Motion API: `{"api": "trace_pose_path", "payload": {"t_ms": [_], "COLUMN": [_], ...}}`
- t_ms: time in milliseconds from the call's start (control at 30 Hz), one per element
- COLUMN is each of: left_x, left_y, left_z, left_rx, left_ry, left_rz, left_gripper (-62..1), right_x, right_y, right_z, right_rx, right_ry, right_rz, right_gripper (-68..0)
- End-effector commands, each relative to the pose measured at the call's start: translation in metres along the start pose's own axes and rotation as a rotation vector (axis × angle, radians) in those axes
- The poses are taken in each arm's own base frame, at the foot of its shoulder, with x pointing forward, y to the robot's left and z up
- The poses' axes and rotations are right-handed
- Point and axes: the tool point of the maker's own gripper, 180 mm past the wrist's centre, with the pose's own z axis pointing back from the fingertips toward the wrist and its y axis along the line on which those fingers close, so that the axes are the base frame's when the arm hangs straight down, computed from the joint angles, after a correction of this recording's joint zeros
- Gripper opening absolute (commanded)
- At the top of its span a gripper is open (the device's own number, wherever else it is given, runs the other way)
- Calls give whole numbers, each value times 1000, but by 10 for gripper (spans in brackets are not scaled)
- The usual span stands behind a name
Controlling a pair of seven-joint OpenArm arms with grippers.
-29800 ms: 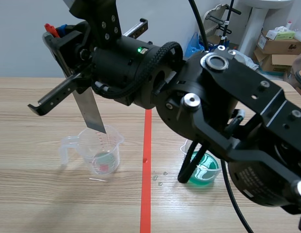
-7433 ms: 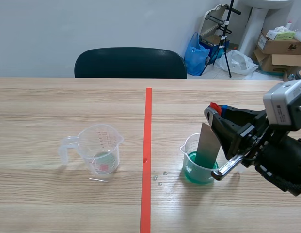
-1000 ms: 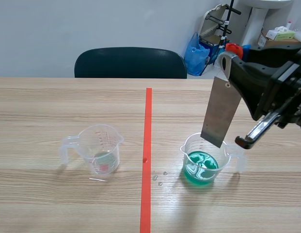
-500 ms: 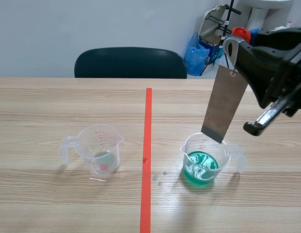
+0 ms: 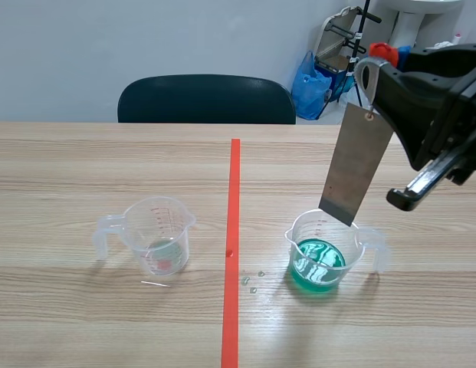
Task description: Do the redox reaction experiment
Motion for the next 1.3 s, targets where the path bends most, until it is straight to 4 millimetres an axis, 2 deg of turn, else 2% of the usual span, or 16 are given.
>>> {"api": "trace_pose_path", "payload": {"t_ms": [0,633,1267], "left_x": [6,6,6], "left_y": [1,1,1], "left_z": [-1,-1,-1], "left_rx": [4,4,4], "left_ry": [-23,-23,-23], "left_rz": [1,1,1], "left_gripper": [14,14,14], "right_x": [13,9,13], "right_y": [-3,-4,-4], "right_z": [-2,-2,-2], "right_rx": [-2,-8,-11], "right_ry": [-40,-16,-40], "right_rz": [15,-10,-19], "right_gripper": [-660,-660,-660]}}
